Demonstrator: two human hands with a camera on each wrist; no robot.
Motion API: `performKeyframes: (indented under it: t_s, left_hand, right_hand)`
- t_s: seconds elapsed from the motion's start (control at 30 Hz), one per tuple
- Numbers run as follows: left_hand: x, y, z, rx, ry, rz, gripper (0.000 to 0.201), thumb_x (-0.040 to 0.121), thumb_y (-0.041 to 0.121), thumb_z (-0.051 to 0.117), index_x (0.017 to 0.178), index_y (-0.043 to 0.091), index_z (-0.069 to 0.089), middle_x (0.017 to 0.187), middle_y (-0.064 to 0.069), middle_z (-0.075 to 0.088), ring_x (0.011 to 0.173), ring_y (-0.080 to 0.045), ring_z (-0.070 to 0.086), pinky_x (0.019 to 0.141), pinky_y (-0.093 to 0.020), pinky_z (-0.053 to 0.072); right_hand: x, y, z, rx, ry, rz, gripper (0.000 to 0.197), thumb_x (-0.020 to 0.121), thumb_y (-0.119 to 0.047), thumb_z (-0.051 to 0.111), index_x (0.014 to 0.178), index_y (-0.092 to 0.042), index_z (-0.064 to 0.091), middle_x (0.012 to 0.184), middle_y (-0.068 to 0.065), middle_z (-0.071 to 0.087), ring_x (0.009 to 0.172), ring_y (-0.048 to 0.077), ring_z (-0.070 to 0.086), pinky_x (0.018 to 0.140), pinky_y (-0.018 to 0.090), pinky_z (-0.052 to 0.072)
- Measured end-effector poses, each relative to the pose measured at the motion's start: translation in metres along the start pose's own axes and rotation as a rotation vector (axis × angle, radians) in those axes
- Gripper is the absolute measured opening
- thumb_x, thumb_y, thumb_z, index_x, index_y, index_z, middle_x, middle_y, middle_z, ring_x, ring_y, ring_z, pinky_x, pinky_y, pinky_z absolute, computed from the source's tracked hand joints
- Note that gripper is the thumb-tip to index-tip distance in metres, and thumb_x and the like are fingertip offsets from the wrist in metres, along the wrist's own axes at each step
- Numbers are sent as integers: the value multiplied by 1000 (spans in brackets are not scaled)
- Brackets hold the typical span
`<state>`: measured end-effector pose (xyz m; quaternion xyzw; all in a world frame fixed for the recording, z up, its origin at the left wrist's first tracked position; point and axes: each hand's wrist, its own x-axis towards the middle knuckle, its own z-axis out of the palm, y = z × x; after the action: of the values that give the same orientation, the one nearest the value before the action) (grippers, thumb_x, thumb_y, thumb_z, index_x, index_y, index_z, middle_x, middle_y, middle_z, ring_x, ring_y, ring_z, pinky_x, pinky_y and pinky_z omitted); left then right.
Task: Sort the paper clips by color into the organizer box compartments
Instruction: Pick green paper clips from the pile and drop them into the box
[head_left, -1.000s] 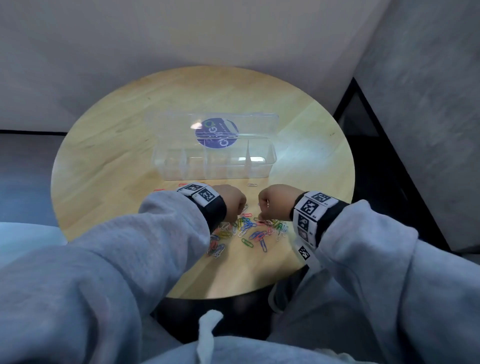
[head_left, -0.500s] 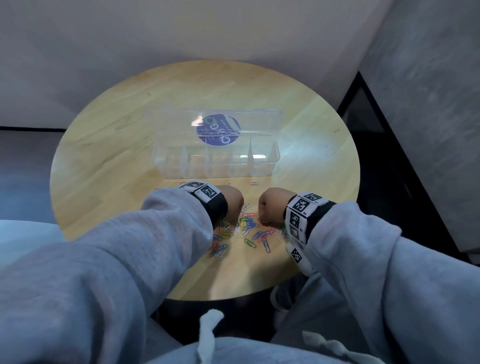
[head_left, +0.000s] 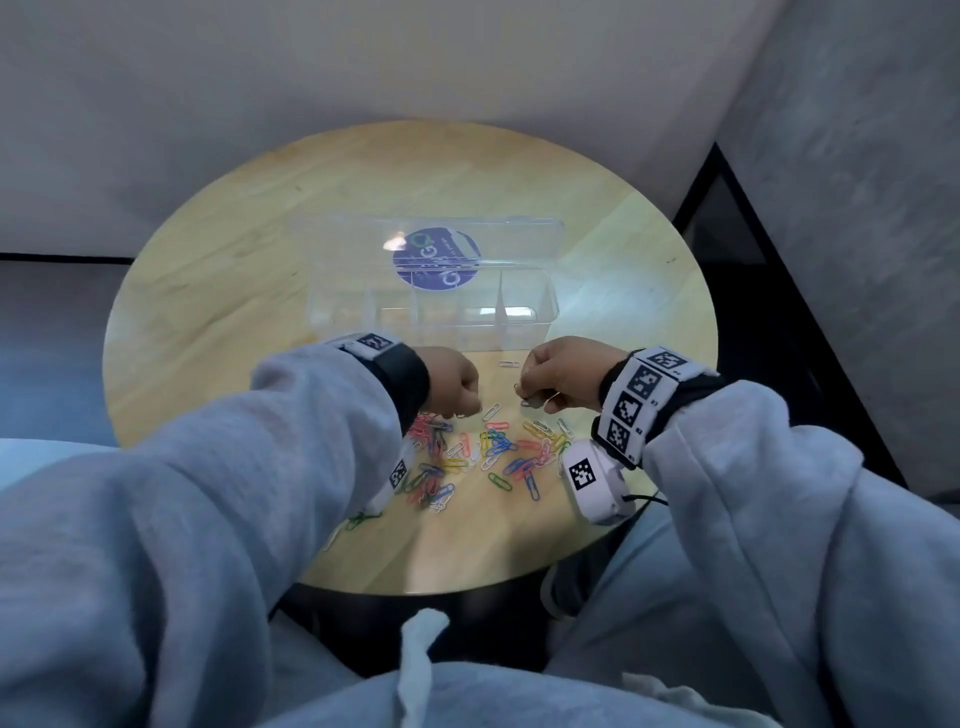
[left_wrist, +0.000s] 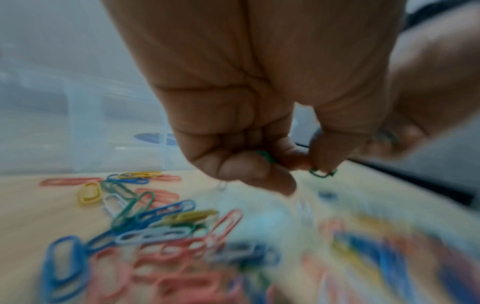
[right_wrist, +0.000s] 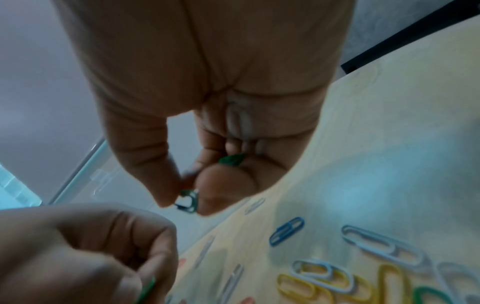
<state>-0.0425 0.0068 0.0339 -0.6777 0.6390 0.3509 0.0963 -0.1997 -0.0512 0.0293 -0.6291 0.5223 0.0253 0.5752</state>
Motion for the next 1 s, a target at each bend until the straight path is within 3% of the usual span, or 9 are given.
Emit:
performKeyframes:
  t_s: [0.13, 0.27, 0.4, 0.5, 0.57, 0.63, 0.73, 0.87, 1.0]
  left_hand:
    - [-6, -10, -11, -753, -49, -47, 24, 92, -1, 41, 71, 10, 46, 70, -7, 59, 53, -12, 48, 49, -17, 41]
    - [-12, -22, -16, -998, -11, -45, 27, 93, -4, 38, 74, 13, 47, 64, -7, 52, 39, -6, 45, 43, -15, 39]
    - [-18, -30, -19, -1160, -49, -40, 34, 94, -1, 34, 92, 19, 61, 57, -2, 47, 40, -6, 43, 45, -15, 38]
    - [-22, -38, -21, -1273, -75, -100, 33, 93, 4, 31, 77, 10, 60, 61, -2, 42, 40, -7, 44, 38, -13, 37]
    - [-25, -43, -21, -1389, -99, -138, 31, 88, 4, 26, 67, 7, 49, 63, -5, 39, 37, -9, 45, 34, -11, 34]
    - [-26, -46, -20, -1429, -93, -166, 30, 87, 10, 28, 65, 7, 48, 60, -4, 42, 37, -11, 45, 33, -10, 33]
    - [-25, -42, -16, -1133, -8, -232, 28, 90, 22, 42, 69, 10, 56, 56, 1, 41, 40, -10, 36, 37, -12, 25]
    - [-26, -26, -10, -218, 152, -66, 3, 87, 22, 60, 84, 21, 59, 65, 9, 47, 59, -10, 43, 50, -18, 31]
    - [-17, -17, 2, 136, 52, 9, 19, 84, 16, 63, 101, 24, 65, 67, 11, 43, 67, -12, 46, 54, -23, 33]
  right_hand:
    - [0, 3, -4, 328, -20, 39, 24, 88, 7, 49, 71, -10, 46, 74, 13, 56, 65, 20, 53, 41, 16, 46]
    - [-2, 10, 2, 479, -54, 112, 25, 93, 4, 34, 85, -7, 54, 70, 9, 46, 60, 16, 46, 42, 15, 47]
    - [-2, 9, 10, 472, -100, 159, 29, 93, -4, 32, 72, -5, 53, 66, 7, 45, 51, 13, 47, 40, 16, 43]
    - [-1, 5, 18, 313, -118, 150, 26, 95, -13, 42, 69, -10, 47, 64, 2, 43, 48, 10, 42, 40, 16, 36]
    - [1, 2, 23, 63, -62, 93, 19, 92, -14, 53, 74, -11, 51, 63, 2, 44, 51, 13, 41, 44, 19, 34]
    - [0, -2, 26, -230, -9, 1, 11, 87, -14, 61, 77, -13, 57, 62, 0, 47, 53, 13, 42, 49, 22, 35]
    - [-5, -10, 29, -536, 20, -101, 7, 84, -13, 64, 84, -20, 63, 62, -9, 47, 55, 6, 41, 51, 19, 32]
    - [-4, -10, 37, -797, -10, -90, 26, 78, -1, 59, 89, -23, 66, 54, -8, 50, 56, 6, 44, 50, 20, 37]
    - [2, -3, 41, -873, 39, -90, 20, 79, -5, 57, 89, -21, 65, 64, -10, 47, 62, 14, 50, 51, 20, 38]
